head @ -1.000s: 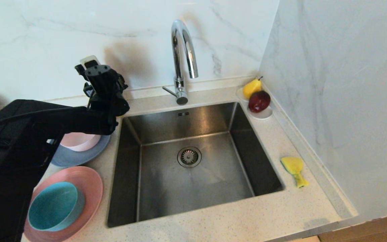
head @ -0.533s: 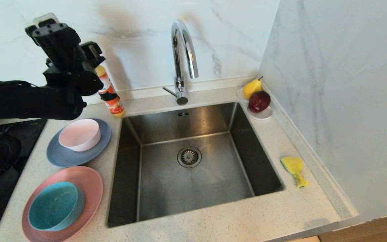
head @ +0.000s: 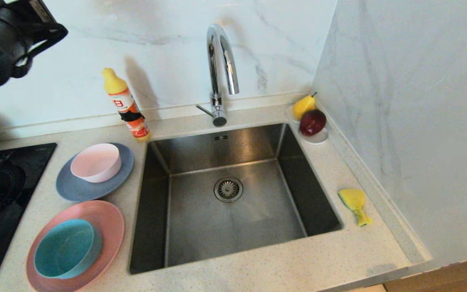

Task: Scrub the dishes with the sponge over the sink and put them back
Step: Turn on the faucet

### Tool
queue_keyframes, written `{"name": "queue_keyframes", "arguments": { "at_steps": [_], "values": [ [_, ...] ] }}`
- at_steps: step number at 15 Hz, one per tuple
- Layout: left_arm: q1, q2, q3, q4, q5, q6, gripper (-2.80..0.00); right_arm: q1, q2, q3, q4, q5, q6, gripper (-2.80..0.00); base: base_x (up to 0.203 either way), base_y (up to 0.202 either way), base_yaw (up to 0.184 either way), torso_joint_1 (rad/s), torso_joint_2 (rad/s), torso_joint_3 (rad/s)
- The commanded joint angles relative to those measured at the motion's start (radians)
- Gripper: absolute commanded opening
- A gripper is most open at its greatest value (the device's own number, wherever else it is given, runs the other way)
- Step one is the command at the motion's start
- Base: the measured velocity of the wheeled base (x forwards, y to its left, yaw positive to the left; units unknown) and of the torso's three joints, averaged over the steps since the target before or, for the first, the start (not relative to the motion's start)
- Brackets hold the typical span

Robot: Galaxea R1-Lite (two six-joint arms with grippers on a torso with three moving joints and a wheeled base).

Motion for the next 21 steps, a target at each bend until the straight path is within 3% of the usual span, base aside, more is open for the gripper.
{"name": "queue_keyframes", "arguments": {
  "at_steps": [1, 4, 6, 7, 12, 17, 21],
  "values": [
    [-0.004, -0.216, 0.023, 0.167, -0.084, -0.003, -2.8, 0.001, 0.0, 0.0, 0.0, 0.0, -0.001, -2.8, 0.0, 0.0, 0.0, 0.0, 0.0, 0.0],
    [-0.05, -0.359, 0.014, 0.498, -0.323, -0.057, -2.8, 0.001, -0.002, 0.0, 0.0, 0.0, -0.001, -2.8, 0.0, 0.0, 0.0, 0.0, 0.0, 0.0],
    [-0.071, -0.405, -0.014, 0.665, -0.606, -0.137, -2.8, 0.001, -0.002, 0.0, 0.0, 0.0, -0.001, -2.8, 0.0, 0.0, 0.0, 0.0, 0.0, 0.0],
    [-0.076, -0.401, -0.053, 0.742, -0.683, -0.18, -2.8, 0.001, -0.002, 0.0, 0.0, 0.0, -0.001, -2.8, 0.0, 0.0, 0.0, 0.0, 0.0, 0.0],
    [-0.124, -0.183, -0.101, 0.718, -0.755, -0.21, -2.8, 0.001, 0.0, 0.0, 0.0, 0.0, 0.0, -2.8, 0.0, 0.0, 0.0, 0.0, 0.0, 0.0],
    [-0.177, 0.084, -0.215, 0.592, -0.755, -0.218, -2.8, 0.001, 0.0, 0.0, 0.0, 0.0, -0.001, -2.8, 0.0, 0.0, 0.0, 0.0, 0.0, 0.0],
    [-0.186, 0.289, -0.404, 0.542, -0.732, -0.216, -2.8, 0.001, -0.002, 0.0, 0.0, 0.0, -0.001, -2.8, 0.0, 0.0, 0.0, 0.0, 0.0, 0.0]
  ]
}}
